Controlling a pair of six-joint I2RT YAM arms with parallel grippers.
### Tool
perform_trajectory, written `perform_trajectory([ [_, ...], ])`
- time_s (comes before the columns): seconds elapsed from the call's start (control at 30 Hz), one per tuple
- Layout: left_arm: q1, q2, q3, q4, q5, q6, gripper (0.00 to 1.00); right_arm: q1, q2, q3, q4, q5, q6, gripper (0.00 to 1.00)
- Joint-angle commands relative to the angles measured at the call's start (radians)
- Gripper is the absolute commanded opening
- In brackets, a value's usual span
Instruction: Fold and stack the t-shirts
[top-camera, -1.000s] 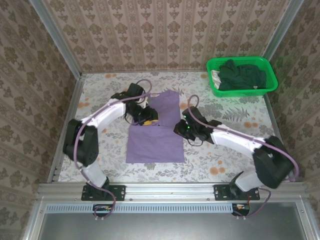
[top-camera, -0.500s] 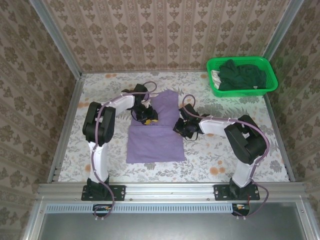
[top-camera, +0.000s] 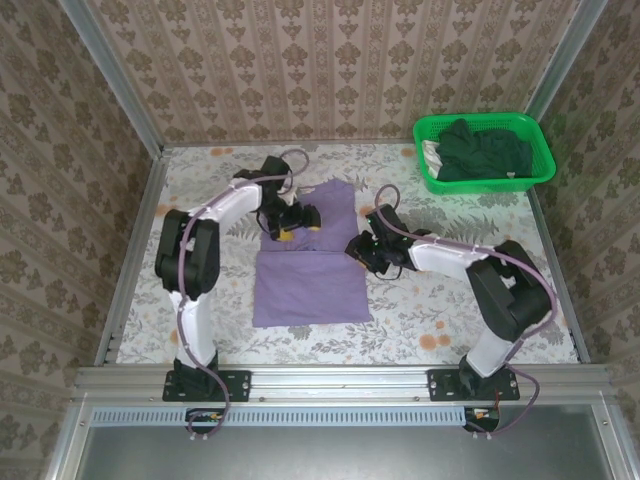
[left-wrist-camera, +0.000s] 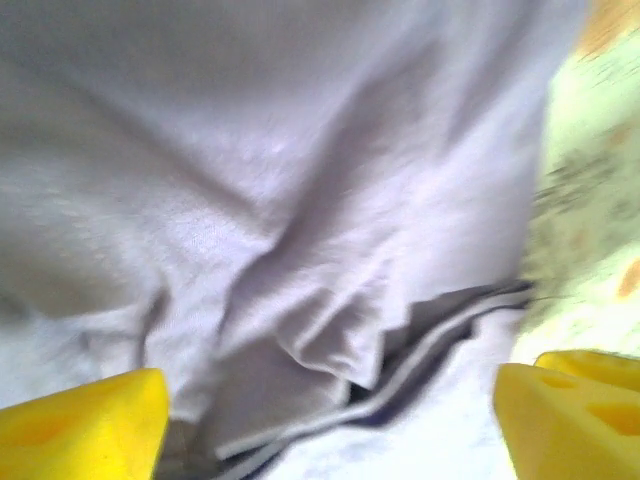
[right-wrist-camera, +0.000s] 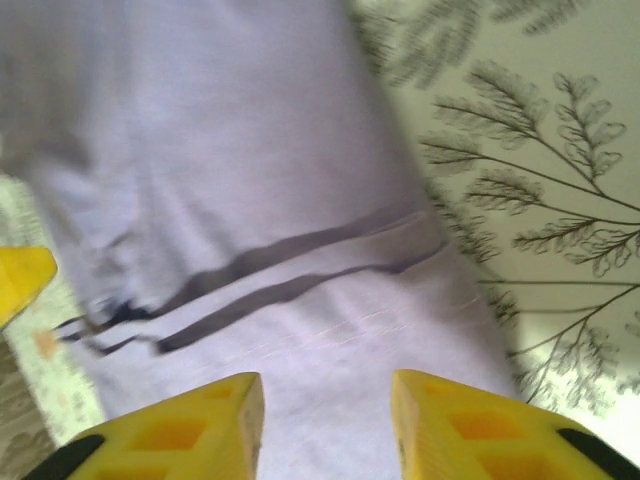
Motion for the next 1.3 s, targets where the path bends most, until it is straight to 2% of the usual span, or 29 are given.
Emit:
perform_trajectory([
  [0.0, 0.044, -0.175, 0.023, -0.047, -0.023, 0.001, 0.92, -0.005, -0.116, -0.018, -0.045, -0.001, -0.051, 0.45],
  [0.1, 0.093, -0.289, -0.084, -0.050, -0.025, -0.004, 0.97, -0.007, -0.198, -0.064, -0.118, 0.010, -0.108, 0.49],
  [0.23, 0.151, -0.446, -0.312, -0.097, -0.040, -0.008, 0.95, -0.007, -0.333, -0.181, -0.186, -0.016, -0.143, 0.51],
  [0.33, 0.175, -0.587, -0.514, -0.144, -0.076, -0.023, 0.88, -0.004, -0.426, -0.283, -0.230, -0.055, -0.151, 0.52],
  [0.4, 0.188, -0.670, -0.623, -0.169, -0.082, -0.049, 0.77, 0.001, -0.483, -0.340, -0.255, -0.079, -0.147, 0.52],
  [0.53, 0.197, -0.819, -0.800, -0.188, -0.042, -0.130, 0.72, 0.030, -0.546, -0.414, -0.260, -0.113, -0.122, 0.52],
  [0.63, 0.197, -0.897, -0.888, -0.169, -0.008, -0.201, 0.72, 0.071, -0.528, -0.421, -0.238, -0.114, -0.102, 0.52],
  [0.8, 0.196, -0.913, -1.013, -0.062, 0.077, -0.308, 0.63, 0.146, -0.417, -0.380, -0.200, -0.103, -0.087, 0.52],
  [0.93, 0.187, -0.932, -1.054, -0.006, 0.073, -0.362, 0.60, 0.182, -0.377, -0.362, -0.200, -0.053, -0.064, 0.51],
  [1.17, 0.156, -0.912, -1.093, 0.069, 0.057, -0.426, 0.57, 0.204, -0.358, -0.358, -0.189, -0.051, -0.057, 0.50],
  [1.27, 0.150, -0.899, -1.112, 0.092, 0.044, -0.441, 0.54, 0.207, -0.358, -0.355, -0.185, -0.046, -0.056, 0.46],
])
